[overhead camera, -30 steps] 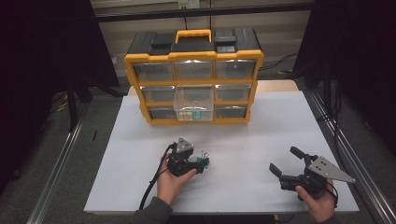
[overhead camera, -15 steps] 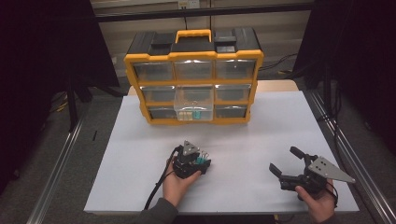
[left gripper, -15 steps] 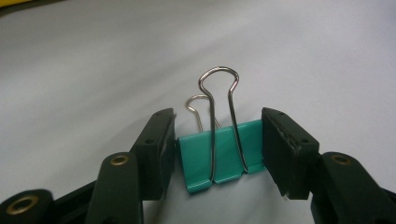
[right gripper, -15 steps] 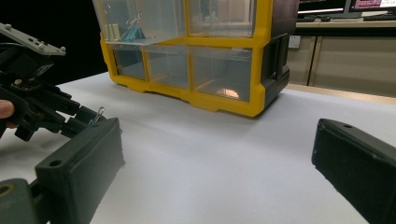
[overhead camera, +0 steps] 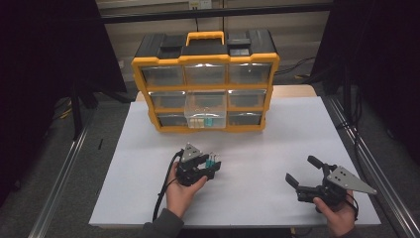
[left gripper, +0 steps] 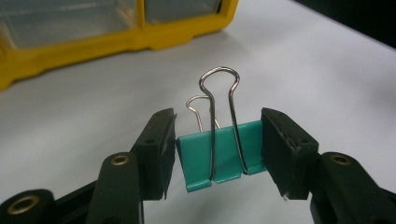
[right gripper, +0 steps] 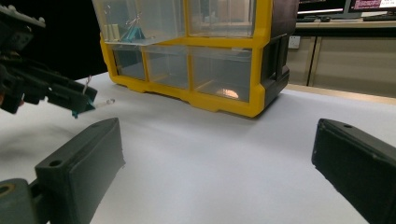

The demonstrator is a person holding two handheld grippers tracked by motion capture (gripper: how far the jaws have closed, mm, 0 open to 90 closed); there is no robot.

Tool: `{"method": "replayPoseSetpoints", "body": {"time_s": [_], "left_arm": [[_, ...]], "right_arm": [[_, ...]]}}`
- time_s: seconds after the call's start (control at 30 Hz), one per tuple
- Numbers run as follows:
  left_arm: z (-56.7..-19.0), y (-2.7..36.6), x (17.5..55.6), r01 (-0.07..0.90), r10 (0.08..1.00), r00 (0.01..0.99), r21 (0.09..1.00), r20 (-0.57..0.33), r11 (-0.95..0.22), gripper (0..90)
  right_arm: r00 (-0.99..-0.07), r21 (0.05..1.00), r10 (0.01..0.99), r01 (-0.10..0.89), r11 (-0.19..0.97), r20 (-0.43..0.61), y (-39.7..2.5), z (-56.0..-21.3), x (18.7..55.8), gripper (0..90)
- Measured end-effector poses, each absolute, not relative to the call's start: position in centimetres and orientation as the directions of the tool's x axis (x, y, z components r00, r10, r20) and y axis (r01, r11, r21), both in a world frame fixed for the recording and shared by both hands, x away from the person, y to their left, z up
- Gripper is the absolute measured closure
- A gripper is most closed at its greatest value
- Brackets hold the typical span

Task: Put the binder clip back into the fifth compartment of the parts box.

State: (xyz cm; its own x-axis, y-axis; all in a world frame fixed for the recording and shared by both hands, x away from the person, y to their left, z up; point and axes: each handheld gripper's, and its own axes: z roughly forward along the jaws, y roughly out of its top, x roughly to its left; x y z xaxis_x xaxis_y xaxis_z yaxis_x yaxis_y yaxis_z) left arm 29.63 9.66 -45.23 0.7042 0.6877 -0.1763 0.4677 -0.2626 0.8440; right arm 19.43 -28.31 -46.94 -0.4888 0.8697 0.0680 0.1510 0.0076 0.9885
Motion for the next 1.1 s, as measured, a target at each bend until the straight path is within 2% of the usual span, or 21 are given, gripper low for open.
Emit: {"method": "replayPoseSetpoints", "body": {"time_s": [0.33,1.1], "left_arm": [[-41.7,10.1,30.1,0.435,0.667,0.715,0.88,-0.209,-0.189,46.9],[-37.0,11.1,31.0,0.393,0.654,0.73,0.905,-0.199,-0.162,47.0]], "right_arm": [[-0.489,0.988,0.87,0.152,0.008,0.068,-28.3,-47.0,19.5,1.6],[-0.489,0.988,0.87,0.151,0.008,0.068,-28.3,-46.9,19.5,1.6]]}}
